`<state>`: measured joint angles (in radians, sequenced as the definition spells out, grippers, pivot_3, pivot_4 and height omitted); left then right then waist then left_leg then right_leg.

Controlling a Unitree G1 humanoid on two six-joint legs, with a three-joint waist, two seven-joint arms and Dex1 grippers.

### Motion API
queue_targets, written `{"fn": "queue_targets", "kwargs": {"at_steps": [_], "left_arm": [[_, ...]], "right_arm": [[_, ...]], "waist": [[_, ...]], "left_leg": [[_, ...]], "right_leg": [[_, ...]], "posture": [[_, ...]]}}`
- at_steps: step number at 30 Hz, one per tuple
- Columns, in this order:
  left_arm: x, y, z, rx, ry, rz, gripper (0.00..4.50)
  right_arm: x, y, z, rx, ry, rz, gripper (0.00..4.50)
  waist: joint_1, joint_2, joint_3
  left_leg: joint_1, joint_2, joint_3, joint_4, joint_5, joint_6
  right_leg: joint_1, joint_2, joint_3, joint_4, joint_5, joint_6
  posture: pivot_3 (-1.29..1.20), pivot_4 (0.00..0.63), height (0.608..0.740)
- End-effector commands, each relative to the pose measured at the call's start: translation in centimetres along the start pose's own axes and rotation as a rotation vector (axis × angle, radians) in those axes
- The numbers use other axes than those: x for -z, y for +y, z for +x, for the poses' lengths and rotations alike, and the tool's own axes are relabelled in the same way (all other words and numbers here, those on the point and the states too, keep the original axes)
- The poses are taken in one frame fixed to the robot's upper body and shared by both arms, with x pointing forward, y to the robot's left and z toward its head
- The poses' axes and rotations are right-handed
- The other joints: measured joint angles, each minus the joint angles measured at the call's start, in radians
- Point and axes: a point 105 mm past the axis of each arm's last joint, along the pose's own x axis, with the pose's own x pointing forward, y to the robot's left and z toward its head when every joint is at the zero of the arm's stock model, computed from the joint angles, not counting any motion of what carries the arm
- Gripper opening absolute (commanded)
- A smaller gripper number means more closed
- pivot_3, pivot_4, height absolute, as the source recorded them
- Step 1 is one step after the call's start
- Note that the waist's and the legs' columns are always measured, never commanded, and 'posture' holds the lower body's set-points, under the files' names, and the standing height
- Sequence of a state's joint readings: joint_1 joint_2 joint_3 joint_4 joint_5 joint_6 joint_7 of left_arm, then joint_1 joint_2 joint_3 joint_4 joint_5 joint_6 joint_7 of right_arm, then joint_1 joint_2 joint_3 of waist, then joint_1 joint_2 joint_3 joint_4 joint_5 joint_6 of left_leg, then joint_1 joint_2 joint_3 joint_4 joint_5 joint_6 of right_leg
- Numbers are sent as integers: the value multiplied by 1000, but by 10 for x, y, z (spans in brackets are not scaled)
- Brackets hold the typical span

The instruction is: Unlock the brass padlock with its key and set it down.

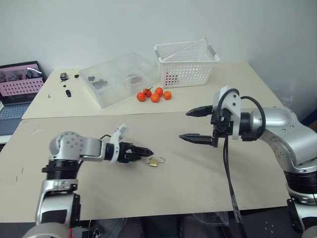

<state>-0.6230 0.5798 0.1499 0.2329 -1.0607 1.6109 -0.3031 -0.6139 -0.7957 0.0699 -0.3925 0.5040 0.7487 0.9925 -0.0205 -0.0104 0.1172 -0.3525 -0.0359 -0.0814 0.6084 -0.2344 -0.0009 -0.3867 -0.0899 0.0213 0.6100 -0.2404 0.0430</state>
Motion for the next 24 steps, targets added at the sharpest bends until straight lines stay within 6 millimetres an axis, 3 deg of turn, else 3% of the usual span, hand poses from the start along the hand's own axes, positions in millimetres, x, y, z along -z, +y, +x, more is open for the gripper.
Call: {"fn": "queue_targets", "kwargs": {"at_steps": [1,4,7,12,18,24], "left_arm": [[-10,7,-27,-94,-48,106,4490],[-18,2,-38,-114,-97,369,4490],[-22,-23,-44,-17,-136,655,4490],[-15,-26,-59,-99,-93,1087,4490],[-22,-41,-74,-78,-264,1214,4490],[-27,-48,-83,-51,-351,1201,4490]], "right_arm": [[-7,-1,-2,-5,-14,-45,4500],[-2,1,-3,-28,1,-27,4500],[7,8,-7,-76,25,24,4500],[35,16,-18,-88,130,42,4500],[41,11,-28,-1,127,106,4500],[33,3,-29,71,72,144,4500]], "waist": [[0,0,0],[2,0,0],[15,0,0],[25,0,0],[24,1,1],[21,1,1]], "left_leg": [[0,0,0,0,0,0],[-1,0,0,-1,0,0],[-2,0,1,-2,0,-1],[-5,1,2,-2,-1,0],[-5,3,3,-2,-3,3],[-4,3,4,0,-3,4]], "right_leg": [[0,0,0,0,0,0],[-1,-1,1,-2,0,0],[-2,-3,0,-4,0,-1],[-1,-4,-1,-15,2,-5],[-1,-2,-1,-15,2,-5],[0,0,-3,-14,2,-5]], "posture": [[0,150,740],[0,150,740],[0,150,740],[0,150,740],[0,150,740],[0,150,740]]}}
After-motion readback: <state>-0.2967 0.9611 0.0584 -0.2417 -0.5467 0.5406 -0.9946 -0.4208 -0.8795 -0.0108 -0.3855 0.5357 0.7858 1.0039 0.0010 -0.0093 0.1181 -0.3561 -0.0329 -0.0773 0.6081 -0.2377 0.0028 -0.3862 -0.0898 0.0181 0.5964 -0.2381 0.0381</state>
